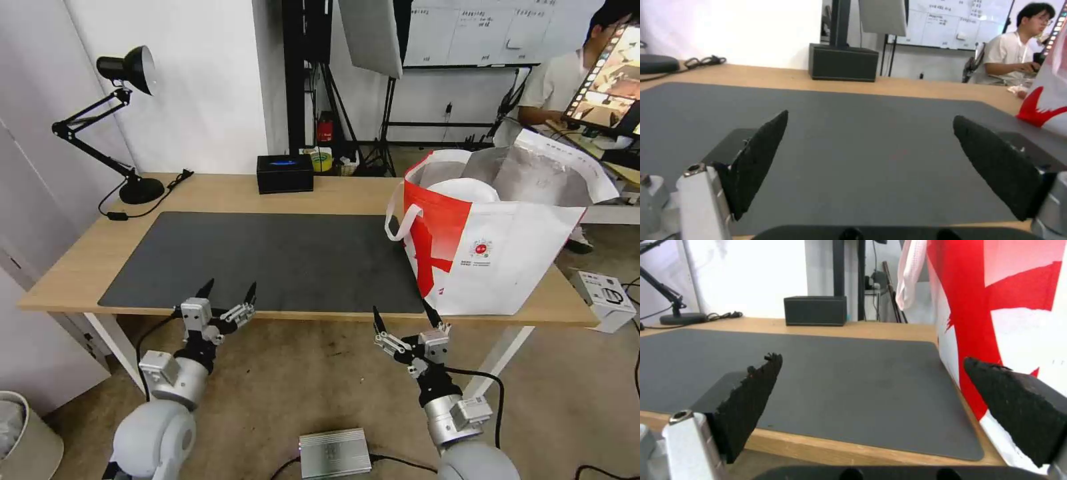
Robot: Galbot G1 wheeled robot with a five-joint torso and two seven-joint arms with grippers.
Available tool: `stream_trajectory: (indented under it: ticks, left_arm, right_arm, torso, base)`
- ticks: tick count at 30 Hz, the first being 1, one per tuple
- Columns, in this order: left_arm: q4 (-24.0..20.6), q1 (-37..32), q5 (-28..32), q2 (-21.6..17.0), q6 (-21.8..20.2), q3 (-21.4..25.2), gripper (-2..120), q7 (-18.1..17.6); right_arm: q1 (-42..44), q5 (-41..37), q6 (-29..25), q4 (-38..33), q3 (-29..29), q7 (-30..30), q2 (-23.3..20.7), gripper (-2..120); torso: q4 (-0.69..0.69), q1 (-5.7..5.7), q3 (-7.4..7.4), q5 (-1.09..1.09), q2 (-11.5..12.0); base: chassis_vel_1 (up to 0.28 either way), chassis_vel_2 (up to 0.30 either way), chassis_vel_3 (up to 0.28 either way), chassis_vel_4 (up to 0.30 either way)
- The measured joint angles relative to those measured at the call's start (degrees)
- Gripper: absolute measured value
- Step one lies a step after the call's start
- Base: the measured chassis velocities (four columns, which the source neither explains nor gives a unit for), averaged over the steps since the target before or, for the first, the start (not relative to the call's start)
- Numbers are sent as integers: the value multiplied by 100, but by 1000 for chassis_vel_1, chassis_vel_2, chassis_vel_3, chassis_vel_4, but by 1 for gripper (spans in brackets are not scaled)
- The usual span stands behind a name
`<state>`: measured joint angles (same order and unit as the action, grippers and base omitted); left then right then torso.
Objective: Pick up the trash from the table and place it into the takeout bag.
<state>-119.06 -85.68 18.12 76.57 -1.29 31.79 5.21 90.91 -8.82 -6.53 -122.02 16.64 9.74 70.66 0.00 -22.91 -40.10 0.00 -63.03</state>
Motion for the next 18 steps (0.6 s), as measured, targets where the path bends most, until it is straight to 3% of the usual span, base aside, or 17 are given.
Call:
stream_trajectory:
  ticks: [4, 18]
  left_arm:
    - [98, -146, -49, 13, 294, 108, 100, 63]
    - [187, -197, -88, -21, 475, 142, 100, 110]
  right_arm:
    - [0, 0, 0, 0, 0, 0, 0, 100]
    - [0, 0, 0, 0, 0, 0, 0, 100]
  torso:
    - [0, 0, 0, 0, 0]
    - [0, 0, 0, 0, 0]
  base:
    - [0, 0, 0, 0]
    - [0, 0, 0, 0]
